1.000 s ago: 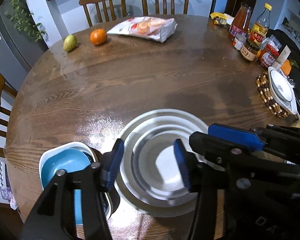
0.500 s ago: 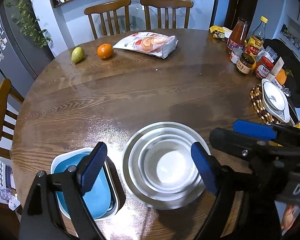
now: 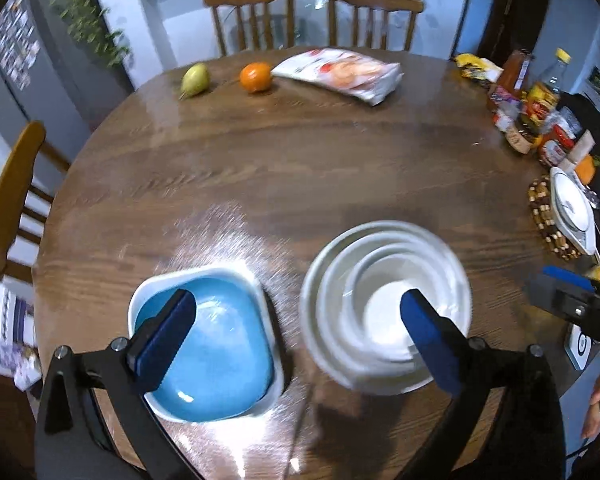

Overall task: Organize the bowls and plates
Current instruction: 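Move both tools to the rim of the nested bowl stack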

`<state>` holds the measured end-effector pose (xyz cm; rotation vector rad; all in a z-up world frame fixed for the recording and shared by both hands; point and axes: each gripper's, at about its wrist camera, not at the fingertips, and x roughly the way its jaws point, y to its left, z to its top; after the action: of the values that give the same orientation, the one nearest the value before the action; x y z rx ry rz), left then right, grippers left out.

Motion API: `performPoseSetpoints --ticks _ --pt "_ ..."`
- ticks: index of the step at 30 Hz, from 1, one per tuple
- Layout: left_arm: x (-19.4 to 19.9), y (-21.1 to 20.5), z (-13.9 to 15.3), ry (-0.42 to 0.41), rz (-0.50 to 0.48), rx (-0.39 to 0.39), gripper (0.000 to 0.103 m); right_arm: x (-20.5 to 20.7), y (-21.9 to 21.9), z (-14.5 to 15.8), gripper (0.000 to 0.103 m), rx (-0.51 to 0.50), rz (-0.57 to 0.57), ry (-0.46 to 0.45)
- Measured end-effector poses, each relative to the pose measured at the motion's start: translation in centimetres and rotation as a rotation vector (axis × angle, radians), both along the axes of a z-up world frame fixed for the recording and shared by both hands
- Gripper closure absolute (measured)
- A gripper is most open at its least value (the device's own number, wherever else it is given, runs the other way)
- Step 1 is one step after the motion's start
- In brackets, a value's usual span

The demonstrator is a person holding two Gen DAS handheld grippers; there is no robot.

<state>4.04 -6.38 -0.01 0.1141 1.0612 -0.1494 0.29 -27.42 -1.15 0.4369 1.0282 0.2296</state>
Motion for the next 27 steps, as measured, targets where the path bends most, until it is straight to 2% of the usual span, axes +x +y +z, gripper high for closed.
performPoseSetpoints --ticks 4,10,11,13,14,15,19,20,23,25,27 --pt "0.3 2.8 -0.6 0.031 0.061 -0.044 0.001 -0.2 -0.3 -1.0 0.019 0.020 0.014 0.034" --pt "0.6 3.9 -1.5 0.074 0.088 -0.101 0.003 -0.2 -0.5 -1.7 0.019 0.049 -0.008 0.040" --pt "0.6 3.9 -1.6 0.076 0.089 -0.102 0.006 -0.1 -0.4 -2.0 0.019 0.049 -0.010 0.045" --pt "0.7 3.8 -1.8 0.084 0.083 -0.104 0.017 0.1 -0.3 -2.4 0.019 0.041 -0.011 0.050" --pt "0.8 3.8 -2.0 0.095 0.080 -0.110 0.025 0.2 -0.3 -2.6 0.019 0.038 -0.012 0.051" --pt "1.1 3.8 -2.3 0.107 0.077 -0.111 0.029 0.3 -0.3 -2.8 0.019 0.033 -0.019 0.057" --pt "1.4 3.3 -2.7 0.120 0.055 -0.117 0.030 0.6 -0.3 -3.8 0.032 0.056 -0.029 0.076" --pt "1.5 3.1 -2.8 0.123 0.047 -0.116 0.036 0.8 -0.3 -4.0 0.039 0.061 -0.027 0.080" --pt "1.9 3.0 -3.1 0.134 0.041 -0.121 0.050 1.2 0.1 -4.8 0.049 0.060 -0.023 0.097" --pt "2.2 3.1 -3.3 0.149 0.041 -0.137 0.053 1.4 0.5 -5.1 0.056 0.061 -0.013 0.100" --pt "2.5 3.1 -3.4 0.159 0.042 -0.139 0.053 1.7 0.8 -5.3 0.058 0.041 -0.013 0.101"
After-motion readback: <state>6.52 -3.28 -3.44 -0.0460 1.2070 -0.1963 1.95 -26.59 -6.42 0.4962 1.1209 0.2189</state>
